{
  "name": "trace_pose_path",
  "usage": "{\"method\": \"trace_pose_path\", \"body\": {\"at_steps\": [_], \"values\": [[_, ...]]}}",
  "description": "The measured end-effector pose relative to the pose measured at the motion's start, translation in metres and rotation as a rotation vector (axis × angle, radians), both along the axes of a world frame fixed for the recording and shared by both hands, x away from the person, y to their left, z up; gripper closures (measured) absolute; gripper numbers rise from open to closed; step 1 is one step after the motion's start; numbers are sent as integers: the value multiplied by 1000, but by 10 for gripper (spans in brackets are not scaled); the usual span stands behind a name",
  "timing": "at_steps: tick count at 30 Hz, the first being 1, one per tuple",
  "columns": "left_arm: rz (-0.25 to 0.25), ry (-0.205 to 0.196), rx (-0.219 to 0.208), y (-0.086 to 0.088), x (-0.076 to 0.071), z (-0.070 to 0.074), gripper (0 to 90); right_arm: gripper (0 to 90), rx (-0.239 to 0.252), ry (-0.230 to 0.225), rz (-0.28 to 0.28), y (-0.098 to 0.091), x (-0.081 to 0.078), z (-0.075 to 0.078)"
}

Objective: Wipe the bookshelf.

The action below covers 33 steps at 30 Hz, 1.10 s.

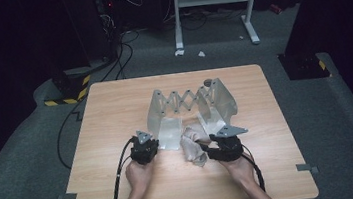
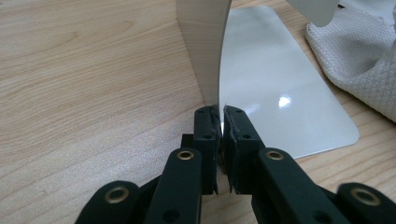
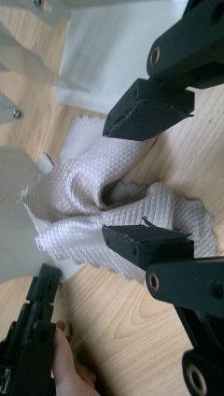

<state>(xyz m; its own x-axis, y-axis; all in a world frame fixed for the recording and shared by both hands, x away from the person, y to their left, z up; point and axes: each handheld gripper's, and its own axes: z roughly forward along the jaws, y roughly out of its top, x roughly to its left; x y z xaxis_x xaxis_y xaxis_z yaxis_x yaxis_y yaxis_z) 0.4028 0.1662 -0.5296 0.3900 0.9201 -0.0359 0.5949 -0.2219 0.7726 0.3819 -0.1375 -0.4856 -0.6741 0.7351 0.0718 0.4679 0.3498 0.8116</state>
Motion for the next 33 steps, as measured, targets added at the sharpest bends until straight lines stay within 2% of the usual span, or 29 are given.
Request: {"method": "trace_pose_path", "body": {"at_steps": [5, 9, 10, 15, 18, 24, 27, 29, 33], "values": [[0, -1, 1, 0, 0, 0, 834, 472, 7, 5, -21, -9, 4, -3], [-1, 1, -1, 0, 0, 0, 834, 489, 15, 7, -56, -19, 8, -6], [-2, 1, -3, 0, 0, 0, 834, 497, 28, 3, -77, -28, 9, -8], [0, -3, 6, 0, 0, 0, 834, 523, 21, -9, -120, -46, 10, -10], [2, -2, 5, -1, 0, 0, 835, 544, -5, -24, -147, -59, 10, -10], [2, -3, 6, -1, 0, 0, 836, 582, -1, 0, -230, -80, 19, -18], [1, -5, 10, -1, 0, 0, 835, 580, -13, -6, -278, -86, 26, -22], [0, 0, 0, 0, 0, 0, 835, 578, -7, 7, -299, -89, 32, -26], [-6, 4, -8, 1, 1, 0, 836, 578, -3, 30, -283, -86, 43, -29]]}}
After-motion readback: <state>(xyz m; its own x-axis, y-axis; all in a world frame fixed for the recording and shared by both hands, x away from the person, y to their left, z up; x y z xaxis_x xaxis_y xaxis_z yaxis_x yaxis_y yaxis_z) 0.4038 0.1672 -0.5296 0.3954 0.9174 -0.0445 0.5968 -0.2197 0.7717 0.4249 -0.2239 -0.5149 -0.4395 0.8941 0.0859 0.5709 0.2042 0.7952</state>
